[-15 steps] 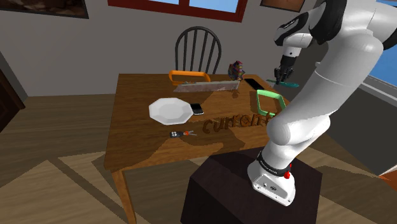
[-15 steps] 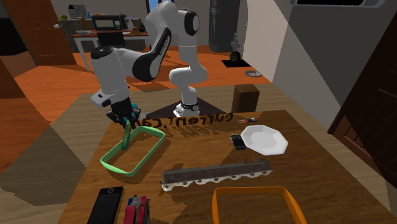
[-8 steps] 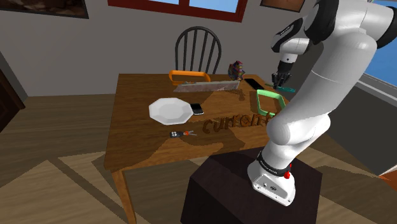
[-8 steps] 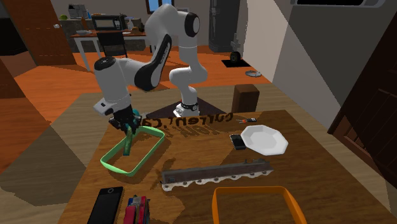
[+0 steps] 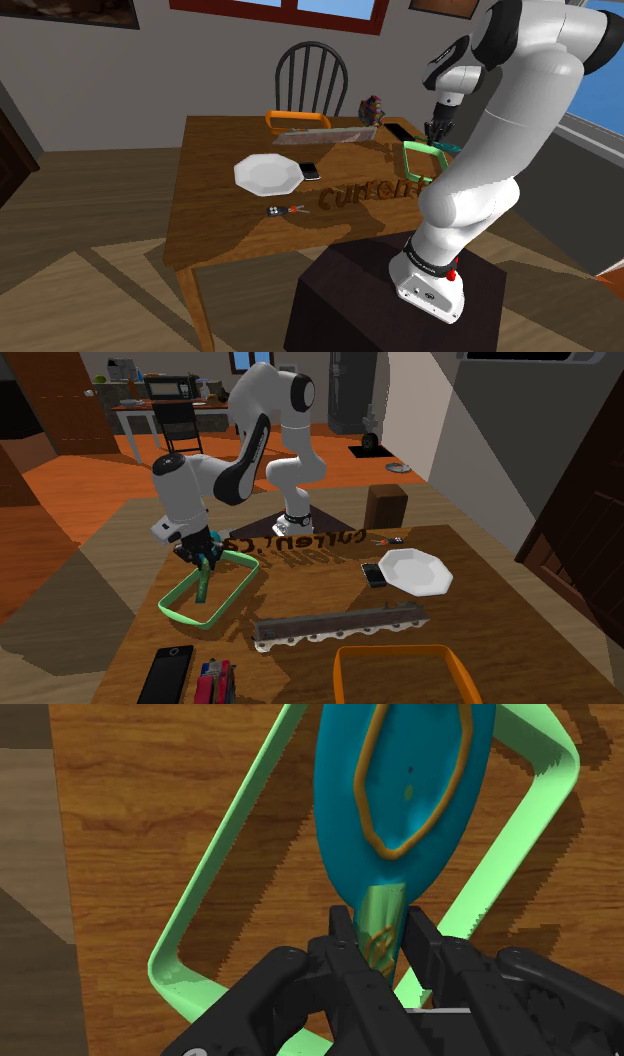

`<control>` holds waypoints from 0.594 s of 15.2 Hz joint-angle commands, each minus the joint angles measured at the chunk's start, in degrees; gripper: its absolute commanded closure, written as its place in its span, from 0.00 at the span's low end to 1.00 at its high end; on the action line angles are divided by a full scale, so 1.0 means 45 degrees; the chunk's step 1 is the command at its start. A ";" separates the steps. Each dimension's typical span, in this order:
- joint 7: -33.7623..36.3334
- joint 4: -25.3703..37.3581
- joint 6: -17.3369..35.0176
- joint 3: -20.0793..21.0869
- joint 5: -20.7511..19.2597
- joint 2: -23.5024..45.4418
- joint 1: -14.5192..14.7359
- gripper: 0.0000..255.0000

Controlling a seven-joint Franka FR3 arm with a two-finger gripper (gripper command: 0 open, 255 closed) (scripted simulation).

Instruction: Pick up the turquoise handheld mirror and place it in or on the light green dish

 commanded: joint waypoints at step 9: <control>-0.0004 -0.0006 0.0015 0.0000 0.0006 0.0007 -0.0001 0.00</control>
